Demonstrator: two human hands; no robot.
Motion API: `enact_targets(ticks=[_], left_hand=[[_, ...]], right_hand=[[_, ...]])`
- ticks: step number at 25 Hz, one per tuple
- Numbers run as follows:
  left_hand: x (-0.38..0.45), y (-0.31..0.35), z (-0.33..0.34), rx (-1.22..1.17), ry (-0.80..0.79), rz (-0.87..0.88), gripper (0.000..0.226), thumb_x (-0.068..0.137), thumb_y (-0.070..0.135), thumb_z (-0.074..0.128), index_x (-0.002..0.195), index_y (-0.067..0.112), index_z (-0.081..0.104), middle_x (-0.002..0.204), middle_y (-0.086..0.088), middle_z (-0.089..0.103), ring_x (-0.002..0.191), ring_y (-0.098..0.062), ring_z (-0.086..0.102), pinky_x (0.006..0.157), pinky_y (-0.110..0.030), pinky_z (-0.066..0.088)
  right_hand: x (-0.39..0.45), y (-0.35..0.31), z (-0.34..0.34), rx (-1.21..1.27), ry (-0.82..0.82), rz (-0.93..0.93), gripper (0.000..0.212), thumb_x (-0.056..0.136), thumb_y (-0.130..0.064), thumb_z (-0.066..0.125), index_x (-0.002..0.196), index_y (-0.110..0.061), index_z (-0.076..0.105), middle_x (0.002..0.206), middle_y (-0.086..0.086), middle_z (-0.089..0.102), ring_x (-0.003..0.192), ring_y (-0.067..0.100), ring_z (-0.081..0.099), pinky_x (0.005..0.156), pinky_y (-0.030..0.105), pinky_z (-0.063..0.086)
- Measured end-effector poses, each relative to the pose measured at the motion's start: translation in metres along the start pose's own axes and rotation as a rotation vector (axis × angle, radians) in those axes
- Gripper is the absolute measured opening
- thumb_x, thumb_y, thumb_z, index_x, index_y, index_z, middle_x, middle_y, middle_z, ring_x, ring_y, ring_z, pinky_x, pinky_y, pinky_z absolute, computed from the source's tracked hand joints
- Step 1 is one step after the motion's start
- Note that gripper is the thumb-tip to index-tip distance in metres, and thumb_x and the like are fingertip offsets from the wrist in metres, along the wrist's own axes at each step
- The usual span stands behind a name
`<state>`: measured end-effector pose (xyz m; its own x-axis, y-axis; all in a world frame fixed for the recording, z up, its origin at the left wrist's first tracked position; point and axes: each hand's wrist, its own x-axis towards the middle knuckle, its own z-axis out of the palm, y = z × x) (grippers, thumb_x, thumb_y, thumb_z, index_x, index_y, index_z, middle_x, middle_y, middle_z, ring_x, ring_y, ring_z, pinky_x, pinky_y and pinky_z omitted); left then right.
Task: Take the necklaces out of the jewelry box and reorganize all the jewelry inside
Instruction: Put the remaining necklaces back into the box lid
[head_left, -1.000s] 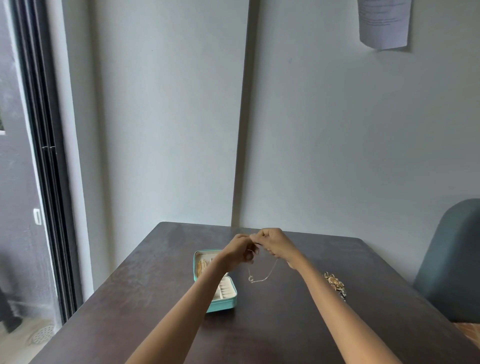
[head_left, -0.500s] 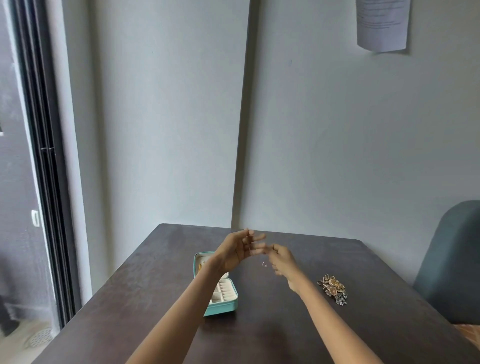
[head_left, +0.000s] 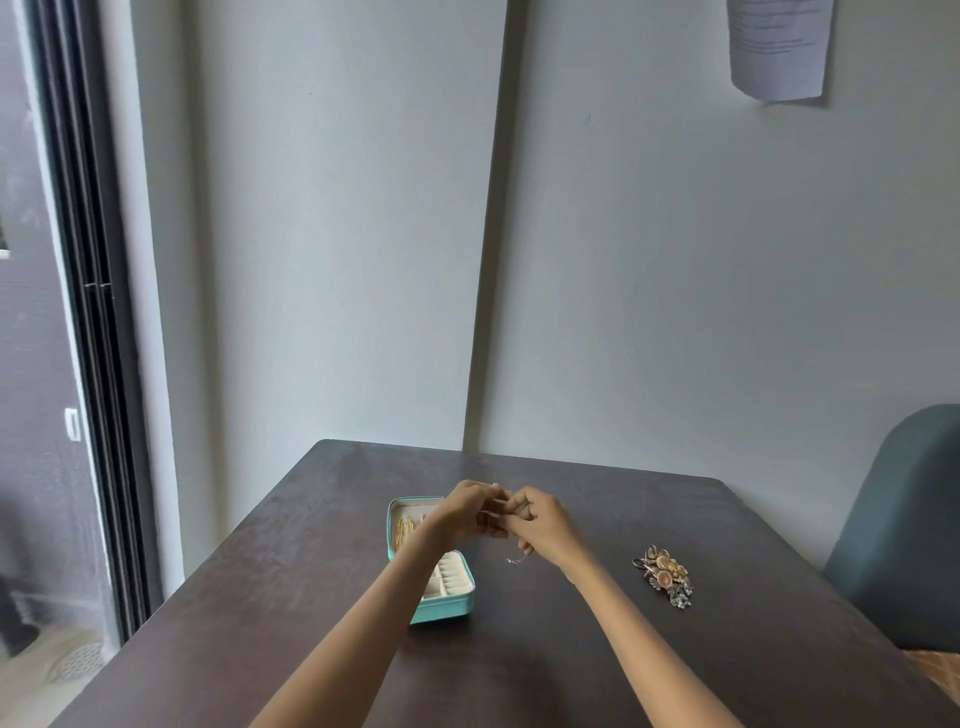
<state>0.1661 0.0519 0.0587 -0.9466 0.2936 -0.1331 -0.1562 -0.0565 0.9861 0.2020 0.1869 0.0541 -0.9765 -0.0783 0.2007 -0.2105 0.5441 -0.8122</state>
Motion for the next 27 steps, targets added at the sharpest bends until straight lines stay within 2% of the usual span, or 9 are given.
enact_targets(ticks=[3, 7, 11, 14, 16, 19, 22, 24, 27], left_hand=[[-0.002, -0.004, 0.003, 0.037, -0.064, -0.072, 0.034, 0.1, 0.015, 0.033, 0.075, 0.008, 0.054, 0.059, -0.005, 0.049, 0.048, -0.012, 0.043, 0.044, -0.021, 0.038], [-0.001, -0.005, 0.01, 0.134, -0.117, -0.124, 0.038, 0.101, 0.019, 0.031, 0.074, 0.009, 0.055, 0.06, -0.004, 0.048, 0.042, -0.011, 0.039, 0.042, -0.02, 0.035], [-0.001, -0.001, 0.015, 0.22, -0.094, -0.126, 0.04, 0.102, 0.026, 0.031, 0.072, 0.01, 0.051, 0.057, -0.004, 0.047, 0.04, -0.01, 0.04, 0.04, -0.02, 0.035], [-0.001, 0.002, 0.013, 0.326, -0.136, -0.162, 0.051, 0.101, 0.041, 0.026, 0.069, 0.012, 0.051, 0.051, -0.001, 0.05, 0.038, -0.009, 0.041, 0.039, -0.018, 0.035], [0.0, 0.002, 0.015, 0.376, -0.154, -0.191, 0.056, 0.101, 0.046, 0.02, 0.069, 0.011, 0.051, 0.056, -0.004, 0.05, 0.038, -0.01, 0.043, 0.039, -0.017, 0.036], [-0.001, 0.001, 0.017, 0.389, -0.096, -0.175, 0.05, 0.102, 0.039, 0.025, 0.072, 0.009, 0.051, 0.061, -0.007, 0.049, 0.039, -0.012, 0.048, 0.039, -0.017, 0.04], [0.001, -0.001, 0.02, 0.433, 0.007, -0.126, 0.04, 0.098, 0.023, 0.033, 0.065, 0.007, 0.049, 0.051, -0.006, 0.046, 0.04, -0.015, 0.042, 0.04, -0.018, 0.037], [0.003, -0.001, 0.02, 0.441, 0.05, -0.119, 0.042, 0.097, 0.023, 0.034, 0.06, 0.006, 0.046, 0.047, -0.006, 0.041, 0.04, -0.015, 0.033, 0.039, -0.014, 0.03], [0.006, 0.0, 0.02, 0.511, 0.049, -0.153, 0.046, 0.096, 0.026, 0.035, 0.056, 0.007, 0.046, 0.047, -0.007, 0.038, 0.035, -0.013, 0.031, 0.04, -0.012, 0.027]], right_hand=[[-0.002, -0.001, -0.006, 0.299, -0.044, 0.055, 0.011, 0.088, -0.007, 0.059, 0.096, -0.009, 0.053, 0.067, 0.005, 0.06, 0.05, 0.009, 0.052, 0.048, 0.019, 0.043], [-0.002, 0.002, -0.012, 0.751, 0.012, 0.146, 0.017, 0.088, 0.004, 0.049, 0.099, -0.008, 0.046, 0.065, 0.005, 0.053, 0.048, 0.011, 0.049, 0.046, 0.02, 0.037], [-0.001, 0.007, -0.014, 0.927, 0.045, 0.169, 0.023, 0.084, 0.013, 0.042, 0.095, -0.007, 0.048, 0.075, 0.006, 0.052, 0.052, 0.014, 0.053, 0.047, 0.021, 0.041], [-0.004, 0.009, -0.012, 0.828, 0.003, 0.129, 0.027, 0.08, 0.017, 0.043, 0.09, -0.007, 0.05, 0.079, 0.005, 0.052, 0.058, 0.013, 0.053, 0.05, 0.021, 0.043], [-0.006, 0.011, -0.009, 0.651, -0.028, 0.083, 0.026, 0.08, 0.015, 0.046, 0.085, -0.01, 0.051, 0.077, 0.003, 0.053, 0.064, 0.012, 0.052, 0.056, 0.022, 0.044], [-0.004, 0.011, 0.002, 0.264, 0.043, -0.025, 0.03, 0.079, 0.012, 0.049, 0.074, -0.017, 0.051, 0.079, 0.001, 0.055, 0.072, 0.012, 0.051, 0.061, 0.019, 0.045], [0.001, 0.007, 0.012, -0.051, 0.177, -0.154, 0.042, 0.073, 0.012, 0.051, 0.062, -0.028, 0.042, 0.08, 0.001, 0.053, 0.073, 0.013, 0.05, 0.061, 0.009, 0.038], [0.004, 0.006, 0.012, -0.105, 0.217, -0.177, 0.043, 0.073, 0.01, 0.054, 0.06, -0.029, 0.04, 0.079, 0.001, 0.054, 0.073, 0.014, 0.05, 0.057, 0.005, 0.036], [0.008, 0.007, 0.006, -0.142, 0.223, -0.179, 0.042, 0.072, 0.008, 0.057, 0.062, -0.029, 0.042, 0.08, 0.003, 0.058, 0.072, 0.016, 0.053, 0.054, 0.007, 0.036]])
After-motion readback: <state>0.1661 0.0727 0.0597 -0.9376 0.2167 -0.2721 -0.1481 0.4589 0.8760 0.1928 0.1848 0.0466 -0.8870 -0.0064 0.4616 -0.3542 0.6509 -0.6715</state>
